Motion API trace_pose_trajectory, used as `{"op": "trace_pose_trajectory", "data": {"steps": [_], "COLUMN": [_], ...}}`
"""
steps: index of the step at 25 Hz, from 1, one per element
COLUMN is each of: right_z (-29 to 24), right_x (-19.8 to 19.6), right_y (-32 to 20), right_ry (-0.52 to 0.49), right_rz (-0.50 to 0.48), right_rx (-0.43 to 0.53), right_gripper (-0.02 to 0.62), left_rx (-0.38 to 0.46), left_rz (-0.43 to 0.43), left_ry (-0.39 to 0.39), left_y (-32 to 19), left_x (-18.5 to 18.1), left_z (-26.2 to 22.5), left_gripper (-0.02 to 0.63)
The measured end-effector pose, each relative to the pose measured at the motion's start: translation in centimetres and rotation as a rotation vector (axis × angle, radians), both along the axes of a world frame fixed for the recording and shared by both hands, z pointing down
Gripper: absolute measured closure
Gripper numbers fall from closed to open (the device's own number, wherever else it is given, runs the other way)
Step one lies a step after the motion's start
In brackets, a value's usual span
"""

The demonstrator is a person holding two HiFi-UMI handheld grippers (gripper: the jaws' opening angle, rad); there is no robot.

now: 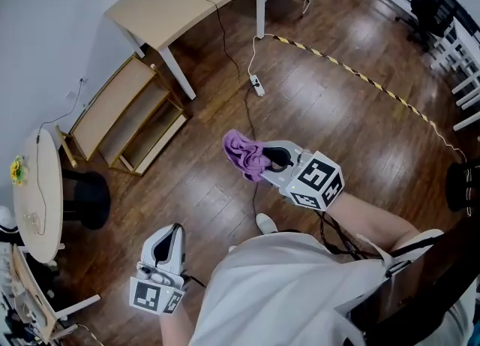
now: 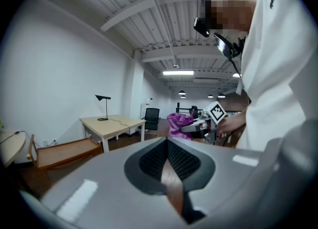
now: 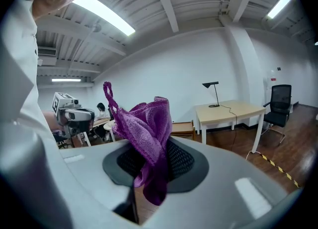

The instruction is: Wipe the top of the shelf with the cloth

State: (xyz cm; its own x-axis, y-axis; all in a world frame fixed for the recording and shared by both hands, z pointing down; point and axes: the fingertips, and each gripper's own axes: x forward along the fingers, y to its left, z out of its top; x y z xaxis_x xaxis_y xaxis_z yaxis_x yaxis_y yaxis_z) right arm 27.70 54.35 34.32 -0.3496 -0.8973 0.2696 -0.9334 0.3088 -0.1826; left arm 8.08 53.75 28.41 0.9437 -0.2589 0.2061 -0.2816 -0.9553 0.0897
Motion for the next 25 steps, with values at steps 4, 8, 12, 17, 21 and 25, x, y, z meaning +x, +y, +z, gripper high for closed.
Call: {"op": "trace_pose_trajectory", "data": {"steps": [4, 8, 12, 17, 21, 25], "right_z": [-0.7, -0.8, -0.9, -1.1, -1.0, -0.9], "right_x": [-1.6, -3.8, -6.0, -7.8, -9.0, -10.3], "right_y": [0.4, 0.8, 1.0, 1.6, 2.1, 2.7], "right_ry": [0.017, 0.021, 0.034, 0.047, 0.052, 0.059], "right_rz": [-0.009, -0.021, -0.040, -0.049, -0.048, -0.050], "right_rx": [0.009, 0.009, 0.004, 0.001, -0.003, -0.002], "right_gripper": [0.492, 0.493, 0.493, 0.494, 0.493, 0.494], "left_rx": [-0.002, -0.006, -0.014, -0.020, -0.019, -0.016], "left_rz": [-0.007, -0.023, -0.039, -0.049, -0.046, -0.045], "left_ry": [0.010, 0.016, 0.029, 0.040, 0.047, 0.058], "left_y": [0.8, 1.6, 1.9, 2.6, 3.1, 3.7], "left_x": [-1.6, -3.9, -5.9, -7.8, -9.0, -10.1], "left_z": [-0.2, 0.0, 0.0, 0.0, 0.1, 0.2], "left_gripper": [0.588, 0.588, 0.588, 0.588, 0.588, 0.588]}}
